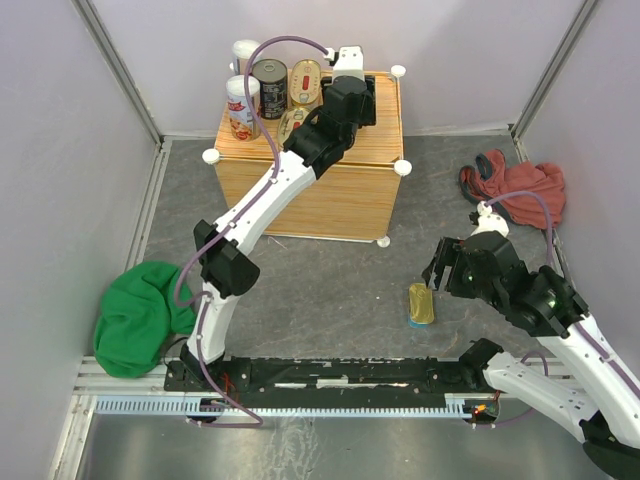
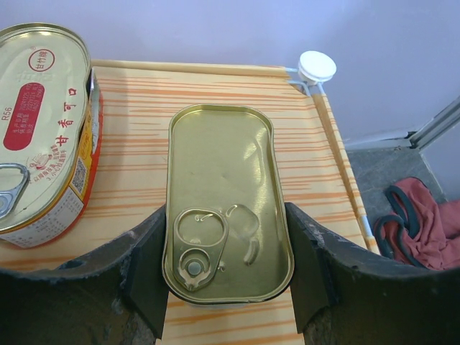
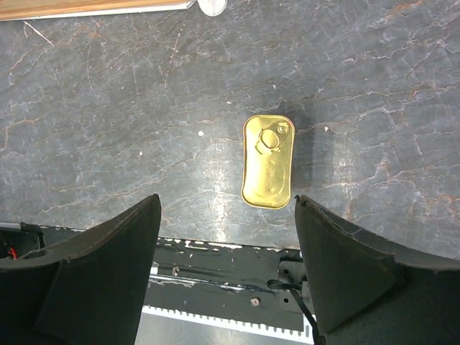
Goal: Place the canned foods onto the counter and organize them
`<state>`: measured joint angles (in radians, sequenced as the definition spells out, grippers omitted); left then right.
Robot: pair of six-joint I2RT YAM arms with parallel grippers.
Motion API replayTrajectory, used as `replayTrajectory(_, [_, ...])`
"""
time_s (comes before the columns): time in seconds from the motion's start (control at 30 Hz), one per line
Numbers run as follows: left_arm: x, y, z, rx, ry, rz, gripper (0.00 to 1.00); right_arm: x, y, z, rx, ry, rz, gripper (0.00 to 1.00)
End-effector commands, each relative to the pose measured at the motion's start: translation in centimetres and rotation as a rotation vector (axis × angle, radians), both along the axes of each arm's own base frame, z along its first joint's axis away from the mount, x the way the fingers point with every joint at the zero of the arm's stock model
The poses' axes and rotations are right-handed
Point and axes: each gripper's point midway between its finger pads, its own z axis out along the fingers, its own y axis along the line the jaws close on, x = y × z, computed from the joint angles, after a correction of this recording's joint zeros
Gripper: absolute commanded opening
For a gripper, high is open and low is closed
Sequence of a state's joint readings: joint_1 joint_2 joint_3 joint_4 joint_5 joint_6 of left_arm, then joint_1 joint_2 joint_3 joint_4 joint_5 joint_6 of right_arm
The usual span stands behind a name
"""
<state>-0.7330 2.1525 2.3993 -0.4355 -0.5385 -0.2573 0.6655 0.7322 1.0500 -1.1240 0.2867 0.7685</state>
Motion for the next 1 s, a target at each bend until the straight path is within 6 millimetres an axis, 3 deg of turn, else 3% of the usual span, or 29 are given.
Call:
replayTrajectory(0.0, [1.2,0.3,5.8,-0.173,-0.148,0.017,0.03,0.4,0.4,0.2,0.004,-0.021,0.026,0.83])
replayTrajectory(0.53, [4.5,0.7,4.6,-0.189,-0.201,0.069,0.06,0.8,0.6,-0.8,-0.051,-0.001,0.067,0.83])
replayTrajectory(0.7, [5.4,1.2,4.0,-0.19,-0.201,0.085,0.3,0.8,1.0,-1.4,-0.054,0.019,0.078,0.83])
replayTrajectory(0.83, [5.6,1.2,3.7,-0.176,-0.198,0.082,0.64,0.8,1.0,-1.7,-0.051,0.025,0.075,0.83])
replayTrajectory(0.97, [5.5,1.2,4.1,-0.172,-0.206,0.074,0.79,0.8,1.0,-1.8,-0.052,0.027,0.074,0.83])
